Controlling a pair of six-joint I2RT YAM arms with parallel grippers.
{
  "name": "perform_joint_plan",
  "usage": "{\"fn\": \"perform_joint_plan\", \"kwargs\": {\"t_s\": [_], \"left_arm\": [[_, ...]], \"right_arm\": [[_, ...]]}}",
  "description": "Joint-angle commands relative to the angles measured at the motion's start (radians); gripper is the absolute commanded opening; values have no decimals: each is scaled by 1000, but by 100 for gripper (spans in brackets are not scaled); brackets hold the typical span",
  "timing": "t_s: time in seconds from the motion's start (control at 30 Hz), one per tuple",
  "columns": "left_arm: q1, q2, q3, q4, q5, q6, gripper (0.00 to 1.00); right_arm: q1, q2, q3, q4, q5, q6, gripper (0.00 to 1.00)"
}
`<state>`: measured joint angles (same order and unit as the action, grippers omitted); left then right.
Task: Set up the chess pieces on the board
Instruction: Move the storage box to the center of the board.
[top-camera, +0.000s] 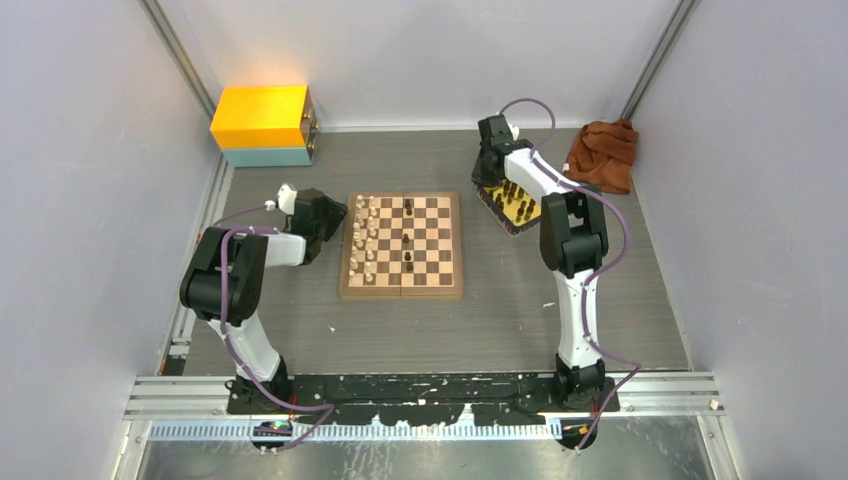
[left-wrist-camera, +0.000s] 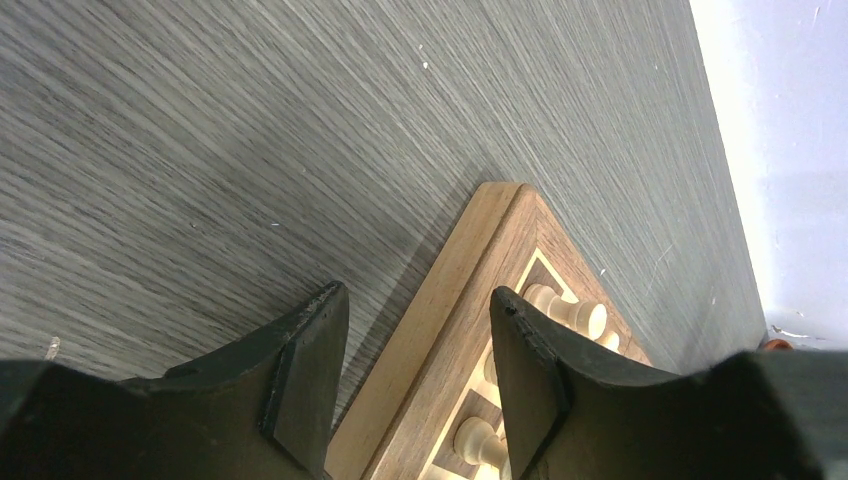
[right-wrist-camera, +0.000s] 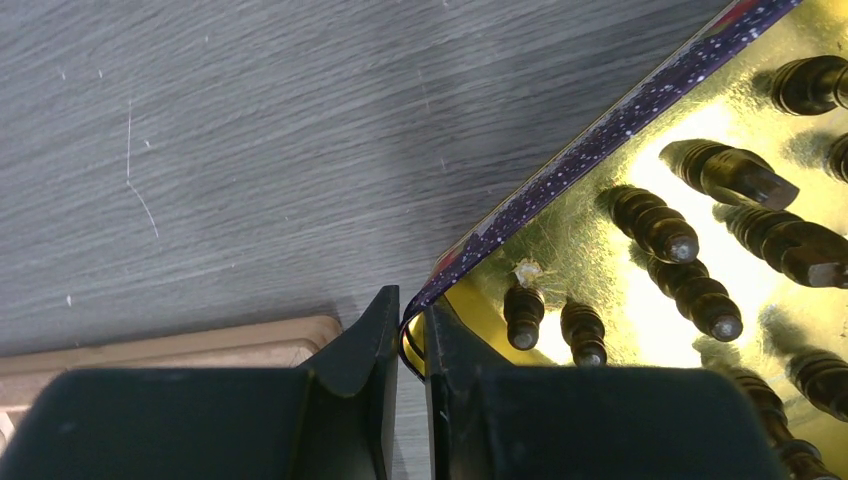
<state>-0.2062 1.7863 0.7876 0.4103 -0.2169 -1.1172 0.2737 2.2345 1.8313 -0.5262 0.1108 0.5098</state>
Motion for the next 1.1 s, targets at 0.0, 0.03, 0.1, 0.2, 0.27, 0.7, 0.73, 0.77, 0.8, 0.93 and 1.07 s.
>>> {"fn": "perform_joint_plan", "kwargs": {"t_s": [0.0,0.03,0.1,0.2,0.27,0.7,0.73,0.77,0.8,0.93,1.07], "left_arm": [[8,21,5,-101,-30,39,56],[8,21,7,-102,-29,39,56],[8,22,11,-104,-24,41,56],[8,22,18,-117,-22,49,57],[8,23,18,-118,-24,52,57],[8,18,21,-129,-30,55,58],[8,14,22,-131,-32,55,58],[7,12,19,-132,-34,56,58],[8,10,19,-133,-36,55,58],[8,7,16,-131,-37,55,58],[8,1,15,-135,-40,56,58]], "right_arm": [[2,25,21,22,88,92,1],[2,33,30,21,81,95,2],[3,38,34,27,72,90,13],[3,24,18,48,77,64,23],[3,21,22,44,76,38,29],[4,-69,15,54,108,-66,41],[4,-76,19,49,112,-74,41],[3,-85,21,47,116,-80,41],[4,-96,24,44,118,-86,41],[3,-123,36,29,122,-105,42],[4,-149,34,23,133,-115,42]]}}
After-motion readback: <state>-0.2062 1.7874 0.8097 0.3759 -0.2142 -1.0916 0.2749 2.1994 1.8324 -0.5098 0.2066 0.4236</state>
